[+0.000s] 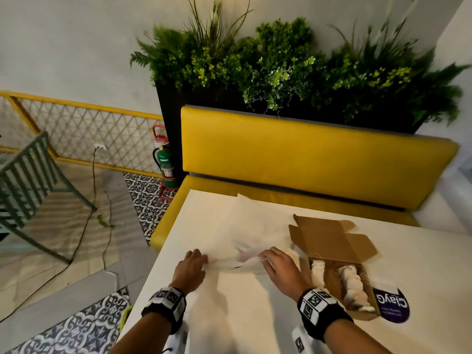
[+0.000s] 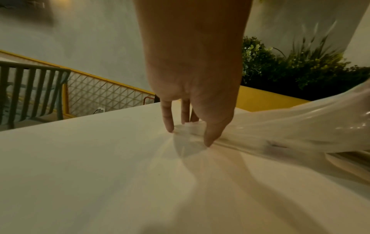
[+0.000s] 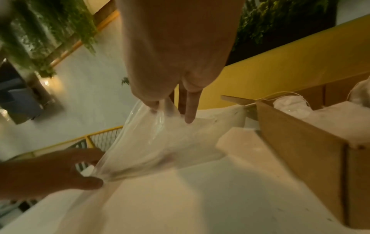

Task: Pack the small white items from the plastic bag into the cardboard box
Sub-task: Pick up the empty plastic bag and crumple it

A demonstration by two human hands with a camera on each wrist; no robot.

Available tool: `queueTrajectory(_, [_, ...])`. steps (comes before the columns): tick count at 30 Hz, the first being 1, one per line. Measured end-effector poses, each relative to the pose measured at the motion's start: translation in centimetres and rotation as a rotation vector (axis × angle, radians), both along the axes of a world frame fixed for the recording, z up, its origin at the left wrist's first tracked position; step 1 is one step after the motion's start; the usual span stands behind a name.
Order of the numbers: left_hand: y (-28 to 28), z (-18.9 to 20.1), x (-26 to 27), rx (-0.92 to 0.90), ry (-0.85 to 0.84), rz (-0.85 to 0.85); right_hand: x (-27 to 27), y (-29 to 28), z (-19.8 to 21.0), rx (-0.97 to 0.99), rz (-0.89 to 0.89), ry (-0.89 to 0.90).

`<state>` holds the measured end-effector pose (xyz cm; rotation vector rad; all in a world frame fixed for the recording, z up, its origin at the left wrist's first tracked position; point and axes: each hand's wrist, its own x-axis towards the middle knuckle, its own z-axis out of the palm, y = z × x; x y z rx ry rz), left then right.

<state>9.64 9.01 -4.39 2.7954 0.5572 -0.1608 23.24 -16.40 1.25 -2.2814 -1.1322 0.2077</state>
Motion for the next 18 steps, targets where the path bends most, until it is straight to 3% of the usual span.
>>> queueTrajectory(3, [2.4,0.7,0.2,-0.033,-0.114,0.066,0.5,1.2,1.4,0.128,-0.074,0.066])
queueTrajectory(6, [5.4,3.1,1.2,-0.232,-0.345,0.152,1.4,2.5,3.6,0.255,-0.171,0.202])
queueTrajectory(10, [7.4,10.3,2.9,-0.719,-0.539,0.225,3.1,4.1,7.6,0.485,-0.286,0.278])
queueTrajectory(13, [6.3,17.0,3.8,-0.976,-0.775,0.209,4.3,5.4,11.3,0.663,-0.388,0.361])
queueTrajectory(15, [5.1,20.9,4.0,-1.069,-0.882,0.150,4.9,5.9,14.1,0.782,-0.423,0.460])
queueTrajectory(18, [4.1,23.7,4.6,-1.071,-0.851,0.101,5.9,6.2,17.6,0.920,-0.429,0.521])
